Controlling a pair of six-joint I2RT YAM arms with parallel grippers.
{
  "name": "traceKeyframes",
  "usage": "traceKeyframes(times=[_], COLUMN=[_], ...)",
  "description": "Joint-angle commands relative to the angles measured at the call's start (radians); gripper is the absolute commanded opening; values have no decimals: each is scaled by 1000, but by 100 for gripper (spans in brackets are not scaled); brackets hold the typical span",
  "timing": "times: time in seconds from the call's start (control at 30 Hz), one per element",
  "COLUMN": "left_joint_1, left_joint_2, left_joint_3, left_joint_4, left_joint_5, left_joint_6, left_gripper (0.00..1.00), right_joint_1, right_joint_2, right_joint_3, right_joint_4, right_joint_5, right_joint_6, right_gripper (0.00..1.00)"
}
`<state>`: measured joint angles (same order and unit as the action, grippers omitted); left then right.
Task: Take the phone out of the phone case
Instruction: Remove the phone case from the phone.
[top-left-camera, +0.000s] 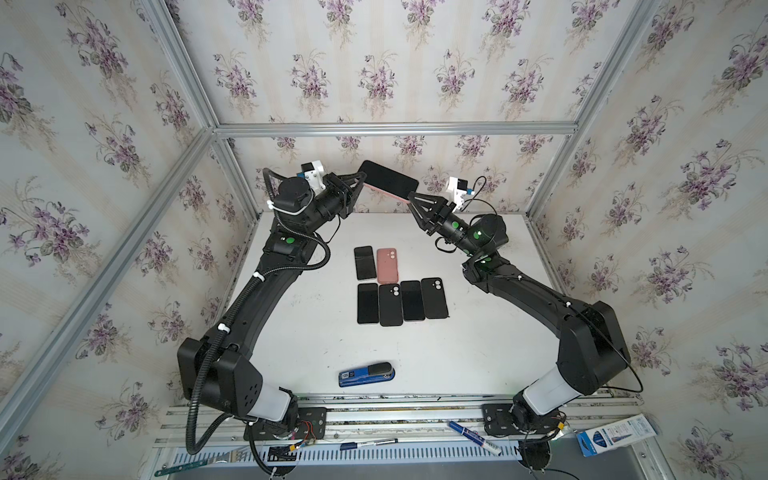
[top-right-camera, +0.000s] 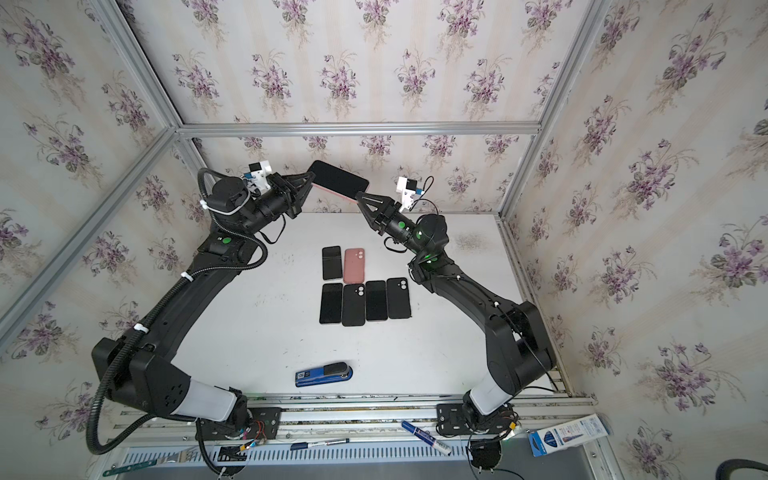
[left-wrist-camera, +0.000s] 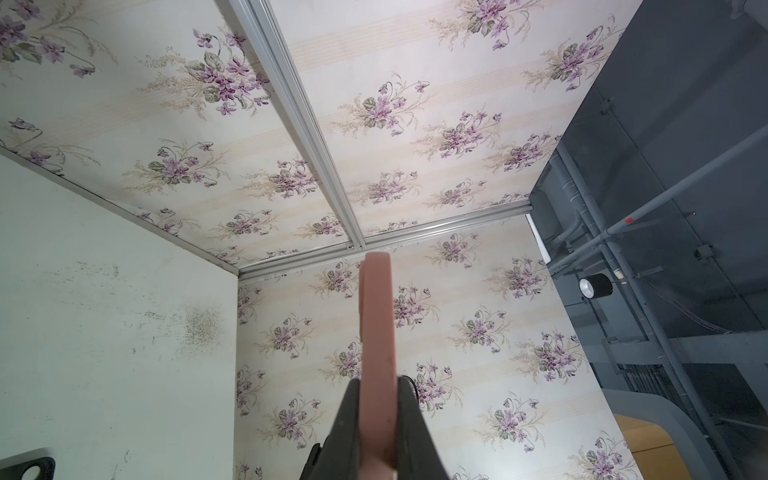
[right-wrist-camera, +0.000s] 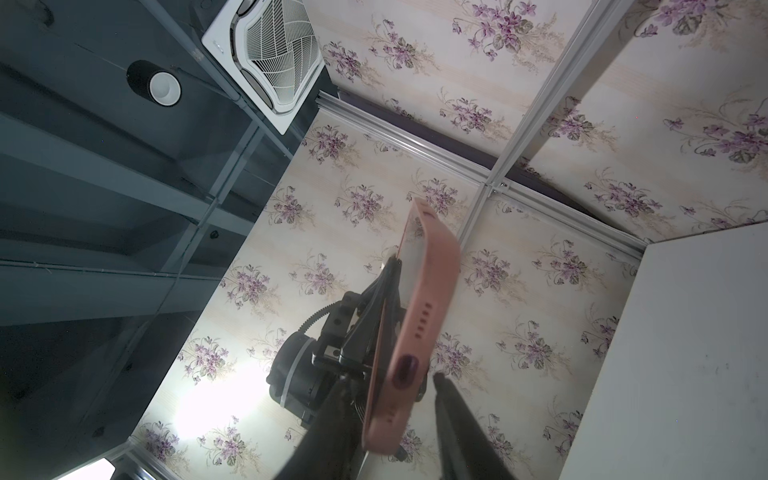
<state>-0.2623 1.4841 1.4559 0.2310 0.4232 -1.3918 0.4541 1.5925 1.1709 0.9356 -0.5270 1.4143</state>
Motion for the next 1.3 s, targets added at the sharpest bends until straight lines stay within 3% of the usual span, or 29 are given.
traceKeyframes(times=[0.0, 0.7, 0.97, 1.27], left_joint_1=[0, 0, 1, 0], left_joint_2=[-7, 7, 11, 39], left_joint_3=[9, 34, 36, 74], left_joint_4=[76, 42, 30, 8], left_joint_5=[-4, -14, -14, 56], left_joint_6=[-4, 22, 18, -56], left_gripper=[0, 0, 0, 0], right_joint_1=[4, 20, 20, 13], right_joint_2=[1, 35, 50, 93], right_joint_3=[15, 18, 15, -11], right_joint_4=[58, 118, 145, 233], right_joint_5=[-13, -31, -38, -150], right_joint_6=[9, 46, 57, 4], right_gripper=[36, 23, 6, 4])
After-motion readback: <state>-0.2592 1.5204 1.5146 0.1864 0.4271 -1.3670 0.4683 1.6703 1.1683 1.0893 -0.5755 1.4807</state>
